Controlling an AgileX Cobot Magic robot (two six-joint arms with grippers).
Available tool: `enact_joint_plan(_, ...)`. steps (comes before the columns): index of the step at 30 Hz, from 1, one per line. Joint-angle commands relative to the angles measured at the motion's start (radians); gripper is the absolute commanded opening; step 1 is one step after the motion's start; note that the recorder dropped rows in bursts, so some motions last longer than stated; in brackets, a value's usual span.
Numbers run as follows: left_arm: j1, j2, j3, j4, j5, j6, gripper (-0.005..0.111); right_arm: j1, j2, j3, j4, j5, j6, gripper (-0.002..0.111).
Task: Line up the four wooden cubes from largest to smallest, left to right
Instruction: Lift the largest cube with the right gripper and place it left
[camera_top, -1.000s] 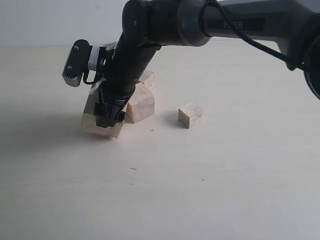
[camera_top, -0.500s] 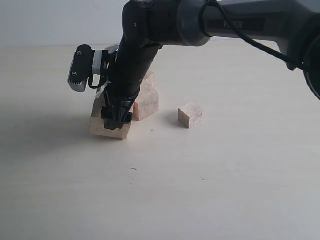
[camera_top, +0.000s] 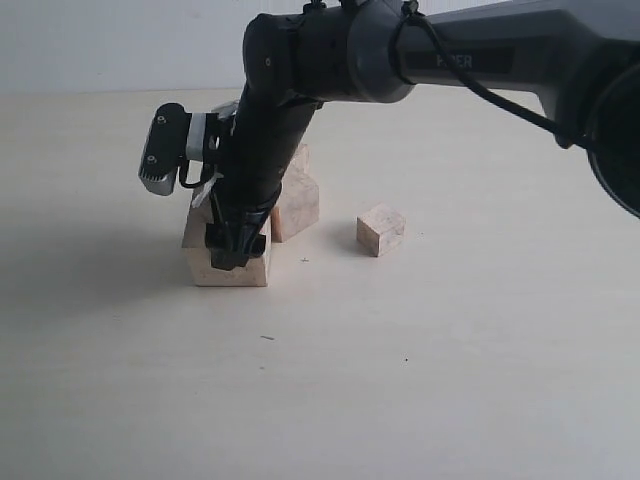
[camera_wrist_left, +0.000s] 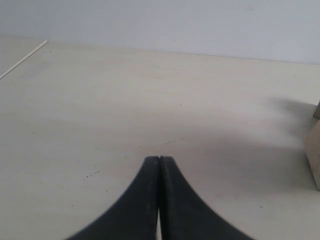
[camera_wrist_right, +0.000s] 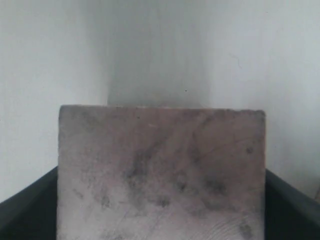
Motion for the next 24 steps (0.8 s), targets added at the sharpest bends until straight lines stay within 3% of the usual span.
enact_joint_plan(1,-0.001,-0.006,0.000,-0.002,-0.010,-0.003,0.000,-0.004,-0.004,-0.005,0.002,-0.004,-0.009,0.000)
enact_joint_plan(4,-0.001,-0.006,0.000,-0.002,-0.010,-0.003,0.000,-0.004,-0.004,-0.005,0.002,-0.004,-0.009,0.005)
enact_joint_plan(7,-0.001,-0.006,0.000,-0.002,-0.010,-0.003,0.000,-0.004,-0.004,-0.005,0.002,-0.004,-0.012,0.018)
enact_joint_plan(16,-0.001,-0.006,0.000,-0.002,-0.010,-0.001,0.000,-0.004,-0.013,-0.005,0.002,-0.023,-0.048,0.081)
enact_joint_plan(24,-0.001,-0.006,0.000,-0.002,-0.010,-0.001,0.000,-0.004,-0.053,-0.005,0.002,-0.046,-0.016,0.087)
